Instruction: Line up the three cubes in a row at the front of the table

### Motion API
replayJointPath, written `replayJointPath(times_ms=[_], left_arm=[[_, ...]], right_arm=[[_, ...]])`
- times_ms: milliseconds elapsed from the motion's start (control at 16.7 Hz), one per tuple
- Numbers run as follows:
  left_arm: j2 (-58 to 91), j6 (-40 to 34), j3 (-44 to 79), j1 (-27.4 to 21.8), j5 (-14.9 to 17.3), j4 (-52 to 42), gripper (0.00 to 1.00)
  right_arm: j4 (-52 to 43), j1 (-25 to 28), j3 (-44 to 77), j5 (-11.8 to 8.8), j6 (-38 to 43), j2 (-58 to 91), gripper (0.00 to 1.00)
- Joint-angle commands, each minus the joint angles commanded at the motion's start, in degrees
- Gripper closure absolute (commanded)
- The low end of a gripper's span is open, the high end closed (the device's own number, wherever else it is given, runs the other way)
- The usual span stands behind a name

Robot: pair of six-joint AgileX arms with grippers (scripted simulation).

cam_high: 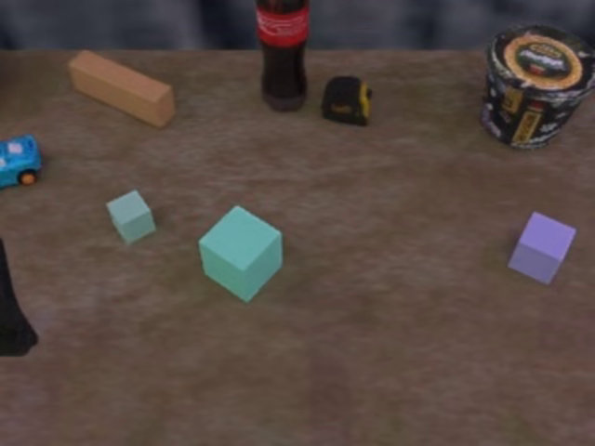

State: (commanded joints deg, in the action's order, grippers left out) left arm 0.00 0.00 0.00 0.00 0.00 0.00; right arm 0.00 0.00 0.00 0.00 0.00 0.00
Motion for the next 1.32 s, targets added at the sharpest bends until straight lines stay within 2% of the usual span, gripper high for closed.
replayJointPath(times_ms=[300,540,1320], left_arm=[[3.5,1.6,3.5,-0.5,0.1,-2.3,0.00],[16.6,6.9,16.0,-1.6,0.1,-9.8,0.00],[96.6,33.4,77.5,-7.1,0.1,-49.5,0.00]], right_arm=[[0.0,0.0,0.0,0.0,0.0,0.0,0.00],[0.0,0.0,0.0,0.0,0.0,0.0,0.00],[0.0,0.0,0.0,0.0,0.0,0.0,0.00]])
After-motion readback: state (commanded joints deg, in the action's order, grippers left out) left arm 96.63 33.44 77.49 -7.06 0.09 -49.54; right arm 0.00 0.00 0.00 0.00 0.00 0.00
